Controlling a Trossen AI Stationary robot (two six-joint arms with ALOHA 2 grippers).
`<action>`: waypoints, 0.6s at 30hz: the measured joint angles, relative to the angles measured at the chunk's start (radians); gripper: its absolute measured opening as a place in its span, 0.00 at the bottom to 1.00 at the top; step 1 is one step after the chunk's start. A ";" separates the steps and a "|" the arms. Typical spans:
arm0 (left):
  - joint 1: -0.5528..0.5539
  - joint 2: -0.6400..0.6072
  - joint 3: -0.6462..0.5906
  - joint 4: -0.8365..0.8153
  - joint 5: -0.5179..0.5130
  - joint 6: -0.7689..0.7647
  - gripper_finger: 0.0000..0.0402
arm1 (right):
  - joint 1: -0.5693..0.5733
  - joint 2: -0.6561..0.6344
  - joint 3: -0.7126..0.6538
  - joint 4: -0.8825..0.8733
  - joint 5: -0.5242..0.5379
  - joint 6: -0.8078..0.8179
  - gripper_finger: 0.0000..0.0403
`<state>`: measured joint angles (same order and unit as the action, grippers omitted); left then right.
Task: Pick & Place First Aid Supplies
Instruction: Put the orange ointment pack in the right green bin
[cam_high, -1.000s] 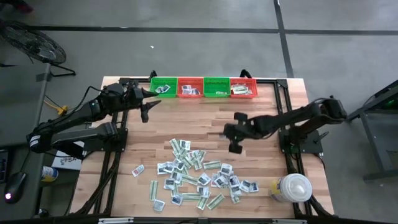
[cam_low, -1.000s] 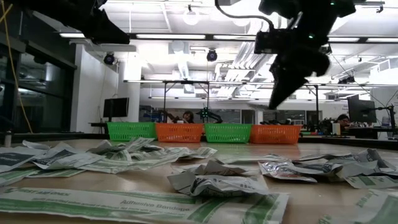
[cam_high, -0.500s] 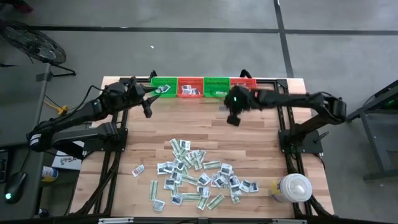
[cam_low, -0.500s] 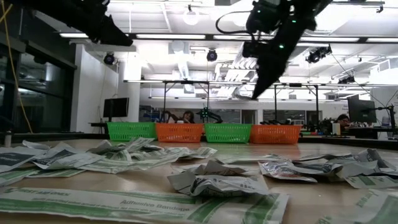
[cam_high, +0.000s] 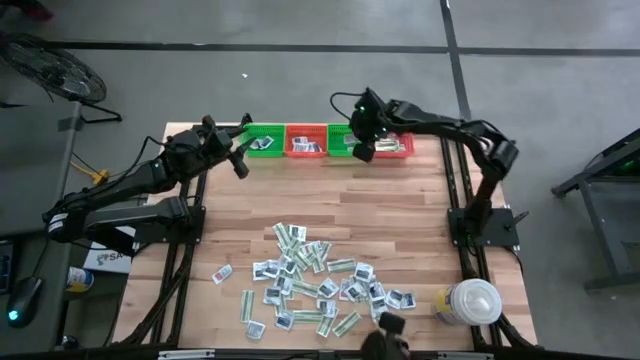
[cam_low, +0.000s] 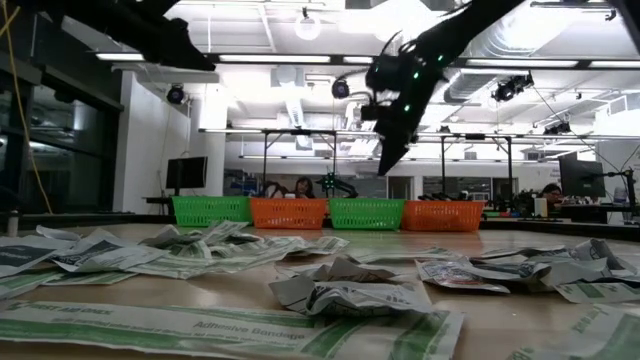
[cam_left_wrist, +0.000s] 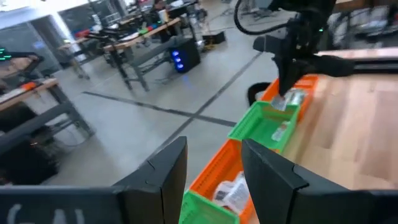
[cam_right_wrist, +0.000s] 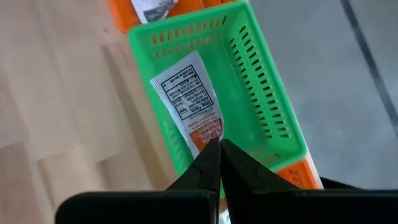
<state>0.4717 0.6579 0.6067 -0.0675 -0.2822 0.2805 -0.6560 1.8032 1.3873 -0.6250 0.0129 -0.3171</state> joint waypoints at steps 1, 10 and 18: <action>0.000 0.000 0.000 -0.003 -0.014 0.004 0.37 | -0.010 0.023 0.014 0.000 -0.006 -0.005 0.00; 0.000 0.000 0.000 -0.002 -0.021 0.005 0.37 | -0.047 0.142 0.054 -0.003 -0.055 -0.027 0.00; 0.000 0.000 0.000 -0.002 -0.020 -0.026 0.37 | -0.047 0.142 0.054 0.009 -0.072 -0.070 0.02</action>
<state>0.4721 0.6579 0.6067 -0.0696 -0.3018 0.2550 -0.7025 1.9450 1.4410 -0.6161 -0.0595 -0.3868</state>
